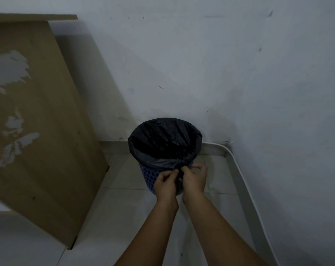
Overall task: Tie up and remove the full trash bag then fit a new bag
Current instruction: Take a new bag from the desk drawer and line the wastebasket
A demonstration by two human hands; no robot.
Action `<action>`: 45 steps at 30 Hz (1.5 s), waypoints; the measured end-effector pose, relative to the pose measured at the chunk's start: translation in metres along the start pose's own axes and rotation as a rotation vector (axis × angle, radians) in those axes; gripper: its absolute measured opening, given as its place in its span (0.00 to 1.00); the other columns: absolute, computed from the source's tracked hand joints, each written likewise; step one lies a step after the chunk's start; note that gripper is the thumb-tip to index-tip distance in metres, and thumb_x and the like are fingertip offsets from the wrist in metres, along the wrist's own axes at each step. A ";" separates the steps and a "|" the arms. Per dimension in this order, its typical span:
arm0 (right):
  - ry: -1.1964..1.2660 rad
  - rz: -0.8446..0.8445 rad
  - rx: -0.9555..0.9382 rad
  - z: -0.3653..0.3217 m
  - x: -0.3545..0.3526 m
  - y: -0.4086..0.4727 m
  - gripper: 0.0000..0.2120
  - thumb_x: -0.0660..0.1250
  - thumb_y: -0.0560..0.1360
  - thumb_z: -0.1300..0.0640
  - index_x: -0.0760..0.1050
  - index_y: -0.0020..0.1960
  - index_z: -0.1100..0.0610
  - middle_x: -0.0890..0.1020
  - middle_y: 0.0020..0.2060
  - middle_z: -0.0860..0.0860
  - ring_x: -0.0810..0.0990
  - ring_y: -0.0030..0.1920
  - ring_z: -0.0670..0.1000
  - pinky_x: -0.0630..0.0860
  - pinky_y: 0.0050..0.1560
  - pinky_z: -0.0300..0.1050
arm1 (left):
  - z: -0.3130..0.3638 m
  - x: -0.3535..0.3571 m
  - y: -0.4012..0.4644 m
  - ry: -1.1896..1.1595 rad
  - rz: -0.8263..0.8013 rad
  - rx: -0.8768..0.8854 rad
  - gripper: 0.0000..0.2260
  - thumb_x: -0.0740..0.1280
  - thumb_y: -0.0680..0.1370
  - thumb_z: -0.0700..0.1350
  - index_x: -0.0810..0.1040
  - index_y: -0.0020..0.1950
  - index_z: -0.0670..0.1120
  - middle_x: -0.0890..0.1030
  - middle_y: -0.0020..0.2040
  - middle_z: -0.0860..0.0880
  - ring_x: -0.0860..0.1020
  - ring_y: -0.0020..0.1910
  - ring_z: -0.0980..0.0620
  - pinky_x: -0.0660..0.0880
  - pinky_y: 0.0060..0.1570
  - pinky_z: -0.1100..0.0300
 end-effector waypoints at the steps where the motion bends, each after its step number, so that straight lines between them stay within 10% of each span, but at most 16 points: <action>1: -0.048 -0.009 -0.037 -0.002 0.000 -0.002 0.07 0.72 0.77 0.64 0.78 0.52 0.55 0.86 0.48 0.57 0.86 0.44 0.58 0.85 0.50 0.59 | 0.000 0.000 0.001 0.007 0.000 0.004 0.06 0.74 0.80 0.40 0.80 0.50 0.39 0.84 0.46 0.38 0.82 0.42 0.44 0.82 0.45 0.48; 6: -0.260 -0.089 -0.236 0.002 -0.005 -0.009 0.10 0.69 0.82 0.58 0.84 0.42 0.55 0.86 0.37 0.49 0.84 0.40 0.51 0.81 0.40 0.47 | 0.005 -0.001 0.002 0.040 0.007 0.023 0.03 0.72 0.79 0.36 0.80 0.48 0.39 0.85 0.50 0.35 0.83 0.44 0.42 0.83 0.50 0.45; 9: -0.318 -0.147 -0.305 0.007 -0.005 -0.019 0.06 0.70 0.83 0.57 0.86 0.53 0.53 0.87 0.44 0.46 0.85 0.45 0.44 0.81 0.43 0.35 | 0.006 -0.004 0.003 0.024 -0.013 -0.019 0.01 0.71 0.78 0.33 0.81 0.48 0.38 0.86 0.52 0.34 0.84 0.46 0.41 0.83 0.50 0.47; 17: -0.099 -0.050 -0.080 0.008 -0.005 0.000 0.05 0.69 0.81 0.62 0.79 0.56 0.55 0.86 0.48 0.59 0.85 0.42 0.54 0.85 0.43 0.49 | 0.005 -0.009 0.008 0.023 -0.078 -0.087 0.10 0.71 0.82 0.49 0.87 0.52 0.43 0.88 0.49 0.43 0.86 0.52 0.43 0.83 0.58 0.43; 23: 0.067 -0.062 0.171 0.012 -0.002 0.004 0.06 0.67 0.83 0.66 0.82 0.51 0.59 0.82 0.38 0.56 0.78 0.35 0.50 0.78 0.36 0.45 | 0.004 -0.008 0.004 0.033 -0.065 -0.076 0.07 0.76 0.78 0.43 0.83 0.47 0.39 0.87 0.44 0.41 0.83 0.36 0.50 0.79 0.33 0.59; 34: -0.358 -0.121 -0.270 0.004 0.002 -0.023 0.14 0.68 0.85 0.55 0.83 0.42 0.60 0.84 0.35 0.52 0.82 0.36 0.49 0.73 0.32 0.35 | 0.013 -0.014 0.010 0.078 -0.078 -0.069 0.08 0.73 0.77 0.40 0.87 0.51 0.36 0.88 0.46 0.40 0.84 0.46 0.43 0.82 0.50 0.48; 45: 0.202 -0.146 0.506 -0.003 0.013 -0.003 0.13 0.61 0.84 0.64 0.75 0.41 0.61 0.77 0.29 0.52 0.72 0.31 0.49 0.72 0.22 0.38 | 0.005 -0.003 0.012 -0.020 -0.072 -0.143 0.09 0.79 0.75 0.40 0.87 0.51 0.36 0.88 0.48 0.39 0.85 0.45 0.45 0.84 0.52 0.49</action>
Point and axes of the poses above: each hand's wrist, its own y-axis towards the middle knuckle, its own x-axis out of the palm, z = x × y, the point moved 4 cm from there along y, towards the middle knuckle
